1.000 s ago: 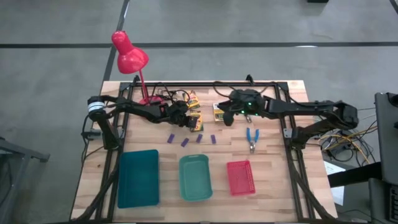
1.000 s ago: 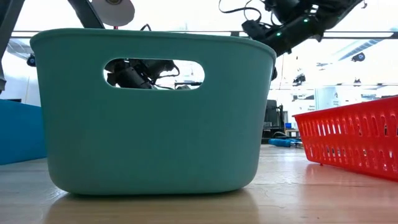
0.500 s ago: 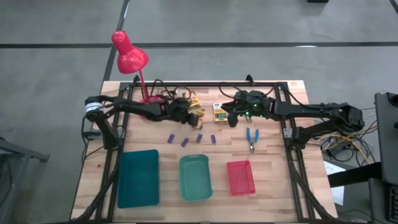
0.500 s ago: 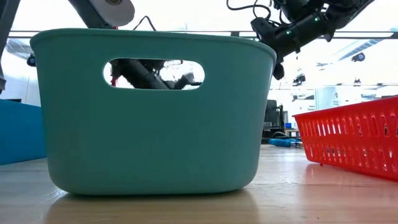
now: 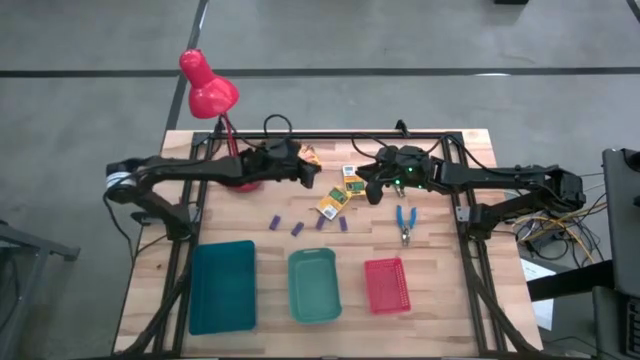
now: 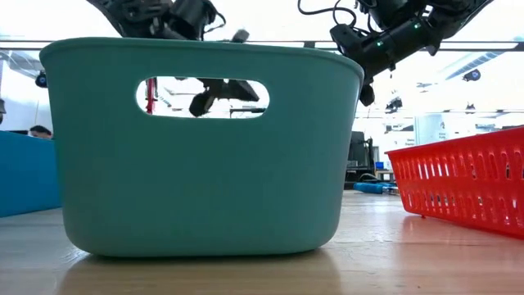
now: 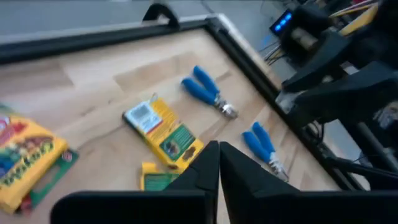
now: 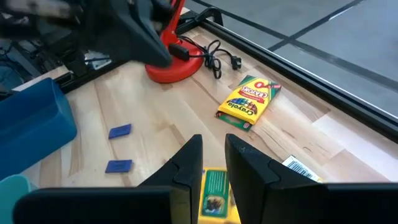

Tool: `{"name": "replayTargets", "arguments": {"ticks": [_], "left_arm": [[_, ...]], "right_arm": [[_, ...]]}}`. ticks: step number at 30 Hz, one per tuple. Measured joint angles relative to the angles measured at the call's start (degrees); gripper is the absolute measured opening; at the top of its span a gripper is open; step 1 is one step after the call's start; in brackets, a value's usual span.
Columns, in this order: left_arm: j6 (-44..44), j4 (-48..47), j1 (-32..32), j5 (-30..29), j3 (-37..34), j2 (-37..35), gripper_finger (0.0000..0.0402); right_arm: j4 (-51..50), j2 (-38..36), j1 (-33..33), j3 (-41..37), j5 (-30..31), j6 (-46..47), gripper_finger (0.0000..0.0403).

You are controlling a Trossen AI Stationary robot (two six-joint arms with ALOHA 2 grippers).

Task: Pick & Place School Supplies
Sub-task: Put the crayon box into the blue bin

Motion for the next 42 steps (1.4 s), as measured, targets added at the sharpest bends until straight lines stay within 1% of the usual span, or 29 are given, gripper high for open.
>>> {"name": "replayTargets", "arguments": {"ticks": [4,10,14,18,24,27,31,36,42], "left_arm": [[1.8,-0.4,0.0,-1.2,-0.4,-2.6,0.0005],[3.7,-0.7,0.0,-1.7,-0.4,-3.3,0.0023],[5.0,-5.1,0.0,-1.3,-0.5,-2.5,0.0027],[4.9,-10.2,0.0,-0.2,-0.5,-1.3,0.0027],[4.0,-11.3,0.0,3.7,-0.5,0.3,0.0028],[3.8,-11.6,0.0,4.0,-0.5,0.4,0.0028],[4.1,-11.6,0.0,4.0,-0.5,0.4,0.0028],[4.1,-10.5,0.0,4.0,-0.4,0.4,0.0028],[3.4,-9.6,0.0,4.9,-0.4,0.4,0.0028]], "right_arm": [[0.0,0.0,0.0,0.0,0.0,0.0,0.0068],[-0.5,0.0,0.0,0.0,-0.1,1.8,0.0068],[-1.9,1.6,0.5,0.0,-0.1,4.4,0.0068],[-1.3,5.7,2.6,0.0,-0.1,6.8,0.0068],[0.7,15.5,6.3,0.0,-0.1,14.5,0.0068],[2.3,19.9,7.2,1.0,-0.1,16.0,0.0068],[3.7,23.6,7.4,3.8,-0.1,16.4,0.0068],[2.2,27.3,7.4,7.6,-0.1,16.4,0.0068],[-4.4,30.4,7.4,11.3,0.1,16.4,0.0068]]}}
